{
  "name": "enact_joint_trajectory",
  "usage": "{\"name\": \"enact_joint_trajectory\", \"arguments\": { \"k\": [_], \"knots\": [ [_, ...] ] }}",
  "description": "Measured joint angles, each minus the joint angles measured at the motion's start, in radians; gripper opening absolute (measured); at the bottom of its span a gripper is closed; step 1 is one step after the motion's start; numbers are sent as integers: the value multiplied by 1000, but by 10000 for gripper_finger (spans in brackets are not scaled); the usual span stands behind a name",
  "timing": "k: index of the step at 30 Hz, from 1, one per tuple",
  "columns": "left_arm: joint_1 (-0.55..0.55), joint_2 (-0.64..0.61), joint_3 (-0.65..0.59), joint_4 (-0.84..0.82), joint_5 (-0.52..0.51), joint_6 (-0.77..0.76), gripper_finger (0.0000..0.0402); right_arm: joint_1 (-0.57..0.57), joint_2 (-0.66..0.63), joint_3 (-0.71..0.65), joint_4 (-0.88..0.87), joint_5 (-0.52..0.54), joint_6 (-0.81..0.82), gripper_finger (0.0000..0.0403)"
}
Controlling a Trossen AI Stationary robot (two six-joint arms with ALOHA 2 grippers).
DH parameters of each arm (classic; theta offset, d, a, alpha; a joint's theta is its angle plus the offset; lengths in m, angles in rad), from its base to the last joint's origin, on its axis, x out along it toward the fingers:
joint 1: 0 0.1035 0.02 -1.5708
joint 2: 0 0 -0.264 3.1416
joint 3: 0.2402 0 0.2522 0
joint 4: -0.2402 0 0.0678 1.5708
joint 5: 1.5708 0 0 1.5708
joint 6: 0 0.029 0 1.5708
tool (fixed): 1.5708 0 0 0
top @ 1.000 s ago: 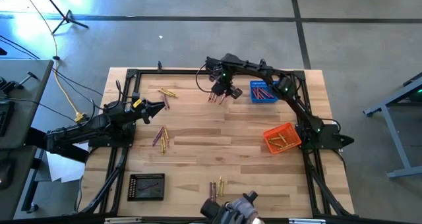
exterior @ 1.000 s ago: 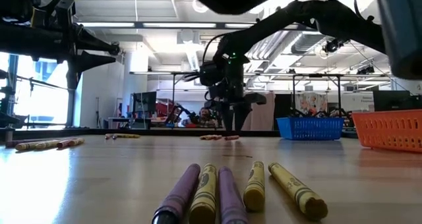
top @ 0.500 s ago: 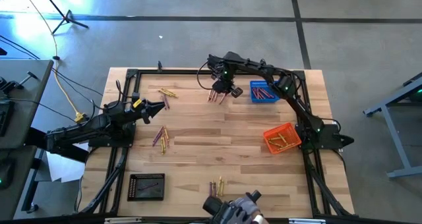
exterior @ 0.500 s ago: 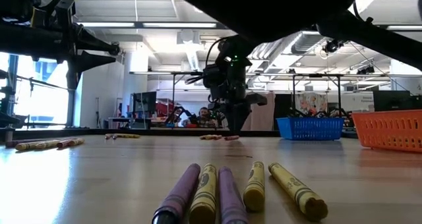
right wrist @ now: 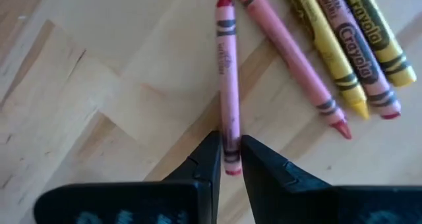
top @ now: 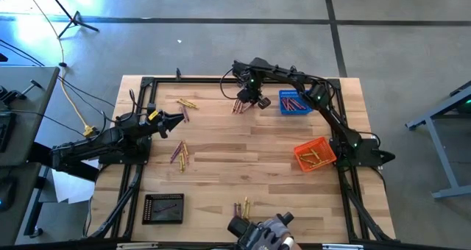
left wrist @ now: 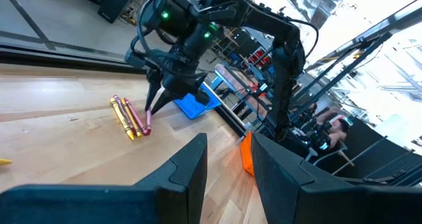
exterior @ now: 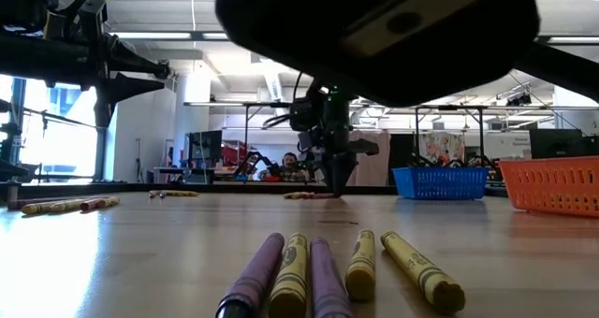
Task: Sort crayons
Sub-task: Put the red crayon into the blue basket
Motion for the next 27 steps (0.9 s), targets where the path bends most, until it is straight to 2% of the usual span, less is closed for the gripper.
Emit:
{"name": "enact_joint_trajectory", "arguments": {
  "k": [11, 18, 27],
  "knots": [
    [0, 0, 0, 0, 0, 0, 106, -4, 41, 8, -5, -13, -30, 47],
    [0, 0, 0, 0, 0, 0, 106, -3, 49, 6, -7, -12, -44, 11],
    [0, 0, 0, 0, 0, 0, 106, -4, 49, 5, -29, -17, 0, 5]
  ]
}}
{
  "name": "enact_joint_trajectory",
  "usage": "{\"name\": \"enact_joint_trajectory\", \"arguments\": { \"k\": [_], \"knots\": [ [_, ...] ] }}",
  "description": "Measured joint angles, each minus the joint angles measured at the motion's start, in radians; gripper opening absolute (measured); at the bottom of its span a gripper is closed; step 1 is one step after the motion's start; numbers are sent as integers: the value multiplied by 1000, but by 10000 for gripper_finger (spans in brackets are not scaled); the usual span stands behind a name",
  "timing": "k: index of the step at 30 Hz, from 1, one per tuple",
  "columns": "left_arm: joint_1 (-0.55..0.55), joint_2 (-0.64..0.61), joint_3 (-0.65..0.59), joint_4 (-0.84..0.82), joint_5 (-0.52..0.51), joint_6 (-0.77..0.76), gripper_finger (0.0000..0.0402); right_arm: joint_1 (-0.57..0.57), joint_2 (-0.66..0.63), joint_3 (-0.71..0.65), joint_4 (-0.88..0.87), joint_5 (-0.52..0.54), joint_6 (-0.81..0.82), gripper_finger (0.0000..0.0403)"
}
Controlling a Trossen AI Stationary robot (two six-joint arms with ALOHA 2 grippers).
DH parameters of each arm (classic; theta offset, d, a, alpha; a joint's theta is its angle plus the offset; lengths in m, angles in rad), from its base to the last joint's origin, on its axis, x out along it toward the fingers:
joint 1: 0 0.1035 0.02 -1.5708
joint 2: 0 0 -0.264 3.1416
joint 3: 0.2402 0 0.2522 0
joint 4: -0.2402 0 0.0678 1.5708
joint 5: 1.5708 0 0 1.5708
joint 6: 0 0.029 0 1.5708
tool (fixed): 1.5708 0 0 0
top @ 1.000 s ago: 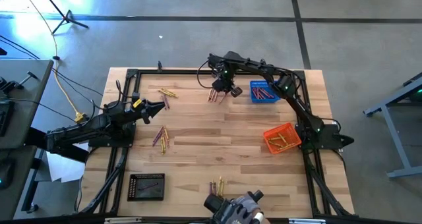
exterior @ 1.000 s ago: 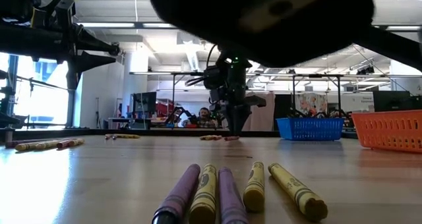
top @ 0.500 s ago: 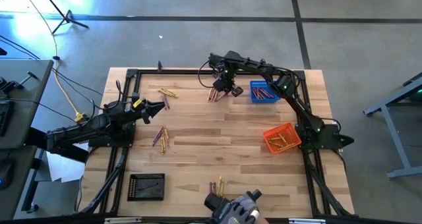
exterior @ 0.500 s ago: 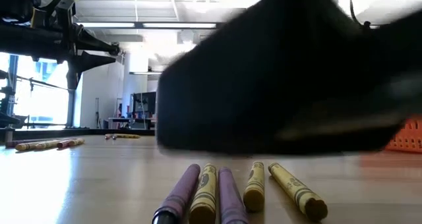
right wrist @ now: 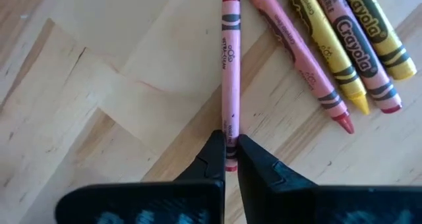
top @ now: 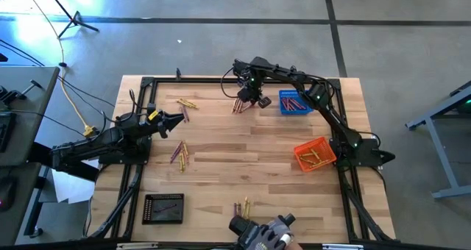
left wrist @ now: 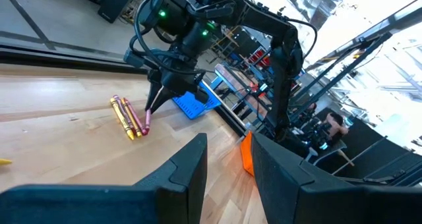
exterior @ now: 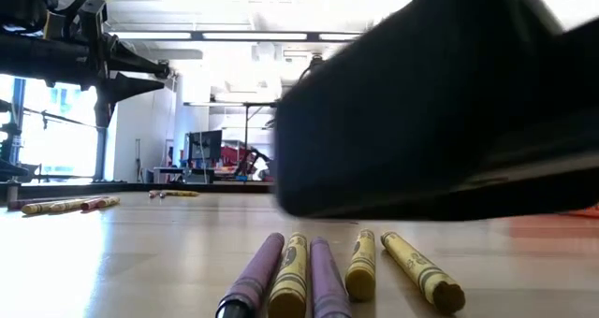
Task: Sort crayons
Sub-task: Put the red crayon into the blue basket
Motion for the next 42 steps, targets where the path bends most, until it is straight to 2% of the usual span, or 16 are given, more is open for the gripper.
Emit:
{"name": "enact_joint_trajectory", "arguments": {
  "k": [7, 15, 18, 24, 35, 42],
  "knots": [
    [0, 0, 0, 0, 0, 0, 106, -18, -3, -1, -21, -17, 75, 3],
    [0, 0, 0, 0, 0, 0, 106, -17, -38, -9, -95, 10, 134, 2],
    [0, 0, 0, 0, 0, 0, 106, -17, -46, -12, -156, 38, 186, 1],
    [0, 0, 0, 0, 0, 0, 106, -25, -73, -10, -221, 161, 312, 1],
    [0, 0, 0, 0, 0, 0, 106, -28, -215, -6, -231, 128, 420, 1],
    [0, 0, 0, 0, 0, 0, 106, -45, -253, -5, -278, 94, 528, 1]
  ]
}}
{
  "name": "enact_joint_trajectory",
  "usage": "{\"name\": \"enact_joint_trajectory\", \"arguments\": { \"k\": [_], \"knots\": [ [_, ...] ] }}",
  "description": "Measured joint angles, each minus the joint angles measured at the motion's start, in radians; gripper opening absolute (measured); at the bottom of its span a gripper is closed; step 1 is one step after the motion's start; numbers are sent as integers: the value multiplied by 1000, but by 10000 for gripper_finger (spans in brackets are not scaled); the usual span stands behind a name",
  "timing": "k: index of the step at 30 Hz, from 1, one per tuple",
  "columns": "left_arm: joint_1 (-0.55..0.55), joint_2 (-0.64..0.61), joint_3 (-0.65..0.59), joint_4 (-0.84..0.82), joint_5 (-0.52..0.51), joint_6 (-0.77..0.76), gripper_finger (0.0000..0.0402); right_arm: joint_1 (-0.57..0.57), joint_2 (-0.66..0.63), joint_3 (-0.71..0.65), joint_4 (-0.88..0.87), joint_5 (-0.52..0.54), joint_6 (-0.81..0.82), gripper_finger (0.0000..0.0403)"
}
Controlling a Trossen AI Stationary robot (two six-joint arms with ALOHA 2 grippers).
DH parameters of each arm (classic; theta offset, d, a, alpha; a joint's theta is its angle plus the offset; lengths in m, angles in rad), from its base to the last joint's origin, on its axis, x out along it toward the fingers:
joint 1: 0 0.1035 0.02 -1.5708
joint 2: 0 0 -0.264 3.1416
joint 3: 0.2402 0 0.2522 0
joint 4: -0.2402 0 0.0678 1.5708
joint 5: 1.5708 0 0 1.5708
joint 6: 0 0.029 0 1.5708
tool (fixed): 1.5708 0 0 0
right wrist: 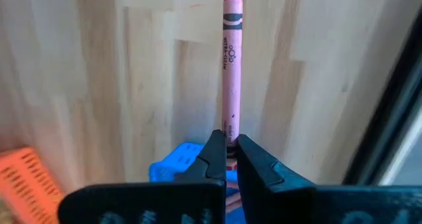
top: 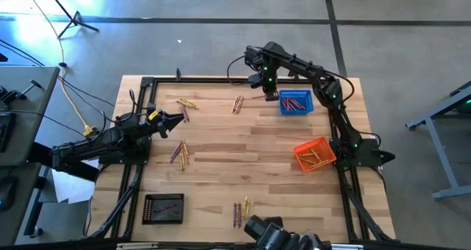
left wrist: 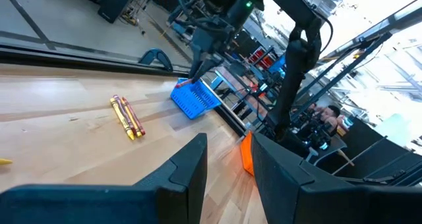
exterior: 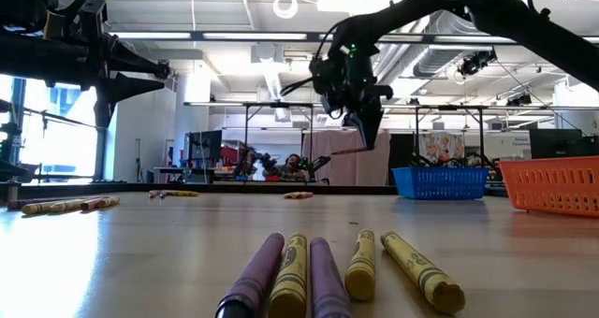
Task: Sort crayons
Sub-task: Put the red crayon into the blue basket
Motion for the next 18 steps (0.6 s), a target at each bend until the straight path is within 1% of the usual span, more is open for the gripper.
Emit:
{"name": "enact_joint_trajectory", "arguments": {
  "k": [6, 11, 13, 18],
  "knots": [
    [0, 0, 0, 0, 0, 0, 106, -41, -15, 0, 0, -28, 74, 1],
    [0, 0, 0, 0, 0, 0, 106, -76, -34, 0, 23, -154, 43, 1],
    [0, 0, 0, 0, 0, 0, 106, -87, -39, 0, 87, -195, 66, 1],
    [0, 0, 0, 0, 0, 0, 106, -86, -47, 0, 264, -221, 82, 1]
  ]
}}
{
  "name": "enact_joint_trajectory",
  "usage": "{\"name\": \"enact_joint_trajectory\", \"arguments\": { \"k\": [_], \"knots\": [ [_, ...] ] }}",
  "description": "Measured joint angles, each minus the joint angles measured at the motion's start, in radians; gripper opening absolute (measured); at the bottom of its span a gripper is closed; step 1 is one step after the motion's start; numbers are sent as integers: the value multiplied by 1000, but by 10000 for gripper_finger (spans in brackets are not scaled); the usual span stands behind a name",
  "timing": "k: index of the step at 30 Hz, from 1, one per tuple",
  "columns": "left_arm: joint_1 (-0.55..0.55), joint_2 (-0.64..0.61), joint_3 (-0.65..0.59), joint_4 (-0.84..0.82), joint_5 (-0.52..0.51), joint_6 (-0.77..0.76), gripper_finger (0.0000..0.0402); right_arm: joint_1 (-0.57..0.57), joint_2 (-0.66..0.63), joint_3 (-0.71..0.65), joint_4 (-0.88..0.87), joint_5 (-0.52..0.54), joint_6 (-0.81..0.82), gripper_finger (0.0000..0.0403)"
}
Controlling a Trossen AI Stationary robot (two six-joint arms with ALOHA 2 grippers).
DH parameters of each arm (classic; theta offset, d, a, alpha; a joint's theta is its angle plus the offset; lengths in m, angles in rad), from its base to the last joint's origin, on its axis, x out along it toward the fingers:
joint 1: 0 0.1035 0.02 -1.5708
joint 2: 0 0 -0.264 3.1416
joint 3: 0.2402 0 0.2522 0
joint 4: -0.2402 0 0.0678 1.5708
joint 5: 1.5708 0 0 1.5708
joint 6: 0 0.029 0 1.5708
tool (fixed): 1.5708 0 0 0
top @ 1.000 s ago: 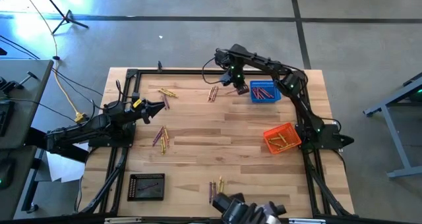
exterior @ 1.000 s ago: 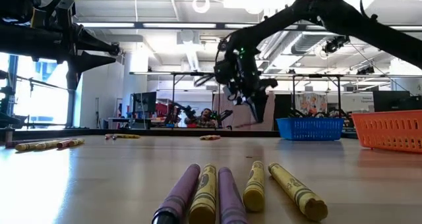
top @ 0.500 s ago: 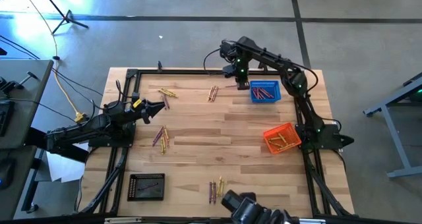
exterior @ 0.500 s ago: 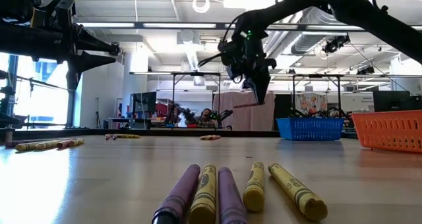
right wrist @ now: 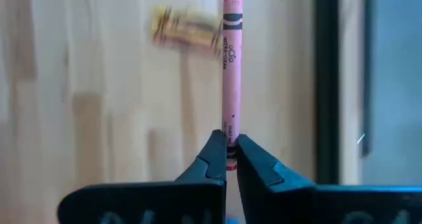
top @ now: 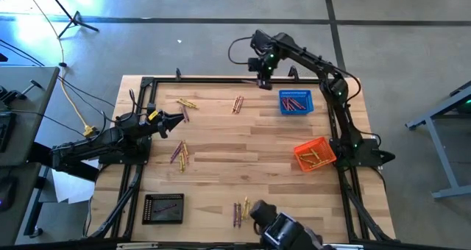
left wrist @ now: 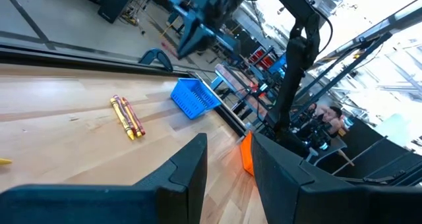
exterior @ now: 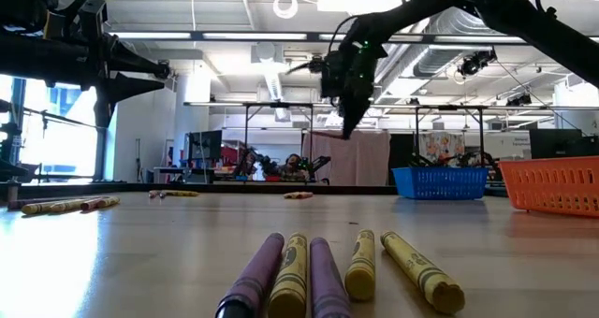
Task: Sort crayons
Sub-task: Put the red crayon into the blue basket
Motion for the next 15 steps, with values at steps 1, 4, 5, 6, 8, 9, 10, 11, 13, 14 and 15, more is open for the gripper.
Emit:
{"name": "enact_joint_trajectory", "arguments": {
  "k": [1, 4, 5, 6, 8, 9, 10, 11, 13, 14, 15],
  "knots": [
    [0, 0, 0, 0, 0, 0, 106, 5, 0, 0, 33, -1, 0, 1],
    [0, 0, 0, 0, 0, 0, 106, 22, 0, 0, 110, -6, -3, 1],
    [0, 0, 0, 0, 0, 0, 106, 28, 0, 0, 136, -6, -6, 1],
    [0, 0, 0, 0, 0, 0, 106, 34, 0, 0, 155, -6, -6, 1],
    [0, 0, 0, 0, 0, 0, 106, 43, 0, 0, 186, -5, -9, 1],
    [0, 0, 0, 0, 0, 0, 106, 47, 0, 0, 204, -5, -9, 1],
    [0, 0, 0, 0, 0, 0, 106, 50, 0, 0, 221, -5, -9, 1],
    [0, 0, 0, 0, 0, 0, 106, 55, 0, -10, 251, -5, -9, 1],
    [0, 0, 0, 0, 0, 0, 106, 62, -5, -55, 312, -4, -8, 1],
    [0, 0, 0, 0, 0, 0, 106, 62, -11, -89, 331, -1, -4, 1],
    [0, 0, 0, 0, 0, 0, 106, 63, -18, -124, 353, 9, -1, 1]
  ]
}}
